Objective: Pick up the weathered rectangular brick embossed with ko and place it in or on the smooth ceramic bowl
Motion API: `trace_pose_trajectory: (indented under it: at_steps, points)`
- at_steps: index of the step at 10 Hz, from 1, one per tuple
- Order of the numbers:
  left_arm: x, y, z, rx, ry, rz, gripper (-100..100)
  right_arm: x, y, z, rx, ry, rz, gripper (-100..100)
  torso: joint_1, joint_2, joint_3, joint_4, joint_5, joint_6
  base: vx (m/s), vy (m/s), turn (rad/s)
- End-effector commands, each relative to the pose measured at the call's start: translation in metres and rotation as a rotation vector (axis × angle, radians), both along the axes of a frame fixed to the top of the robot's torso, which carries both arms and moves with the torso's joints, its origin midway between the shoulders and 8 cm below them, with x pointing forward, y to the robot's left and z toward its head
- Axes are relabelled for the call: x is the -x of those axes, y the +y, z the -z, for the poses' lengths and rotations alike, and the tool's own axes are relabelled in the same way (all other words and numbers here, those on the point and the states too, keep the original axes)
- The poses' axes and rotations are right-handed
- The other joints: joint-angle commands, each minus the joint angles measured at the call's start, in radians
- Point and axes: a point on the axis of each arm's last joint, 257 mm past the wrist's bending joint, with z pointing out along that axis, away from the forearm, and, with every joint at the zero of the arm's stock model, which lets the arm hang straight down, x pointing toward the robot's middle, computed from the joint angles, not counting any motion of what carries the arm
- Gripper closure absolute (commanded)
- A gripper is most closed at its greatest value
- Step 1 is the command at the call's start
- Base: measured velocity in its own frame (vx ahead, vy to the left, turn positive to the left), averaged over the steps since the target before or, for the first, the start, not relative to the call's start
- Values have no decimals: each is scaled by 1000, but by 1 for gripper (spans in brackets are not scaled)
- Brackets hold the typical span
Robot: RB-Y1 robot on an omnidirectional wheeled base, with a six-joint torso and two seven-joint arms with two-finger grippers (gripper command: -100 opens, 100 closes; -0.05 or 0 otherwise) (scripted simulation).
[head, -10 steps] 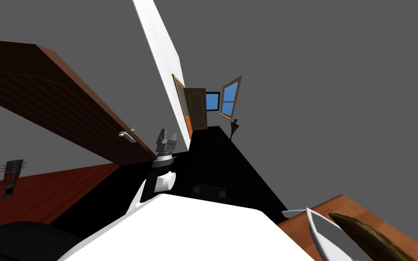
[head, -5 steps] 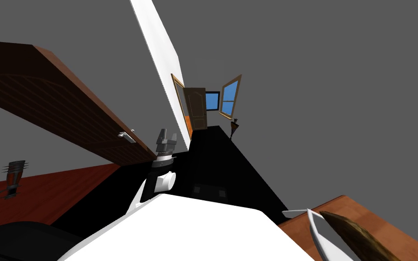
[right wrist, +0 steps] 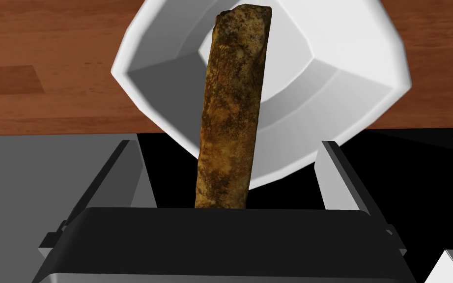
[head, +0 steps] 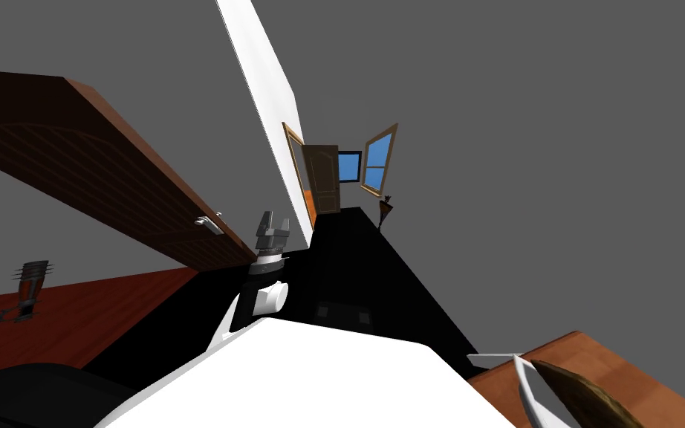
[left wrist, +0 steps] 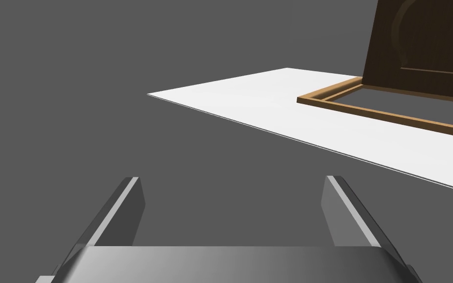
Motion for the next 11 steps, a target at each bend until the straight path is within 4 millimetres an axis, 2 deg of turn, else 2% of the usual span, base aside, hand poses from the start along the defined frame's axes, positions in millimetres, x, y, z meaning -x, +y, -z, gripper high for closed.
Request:
trace_pose_trajectory:
  at_steps: [1,3,4,5,6,7,8,10,11]
  points:
    - [0,0,0,0,0,0,0,3,0,1,-4,2,1,-100,0,0,0,0,0,0,35,-1,-4]
    - [0,0,0,0,0,0,0,36,-2,-1,-19,8,38,-100,1,2,1,0,0,0,60,-1,55]
    - [0,0,0,0,0,0,0,35,-2,-1,-20,5,20,-100,1,1,0,0,0,0,75,-7,21]
    - [0,0,0,0,0,0,0,50,-2,-2,-26,5,27,-100,1,0,0,0,0,0,67,-7,38]
    - [0,0,0,0,0,0,0,50,-2,-2,-26,5,27,-100,1,0,0,0,0,0,48,-5,21]
    - [0,0,0,0,0,0,0,66,-3,-5,-30,4,32,-100,1,1,1,0,0,0,64,0,37]
    - [0,0,0,0,0,0,0,66,-3,-5,-30,4,32,-100,1,1,1,0,0,0,54,-4,23]
    - [0,0,0,0,0,0,0,97,-3,-11,-34,9,53,-100,0,1,1,0,0,0,64,-15,63]
    - [0,0,0,0,0,0,0,95,-4,-10,-34,0,38,-100,0,1,0,0,0,0,62,-13,18]
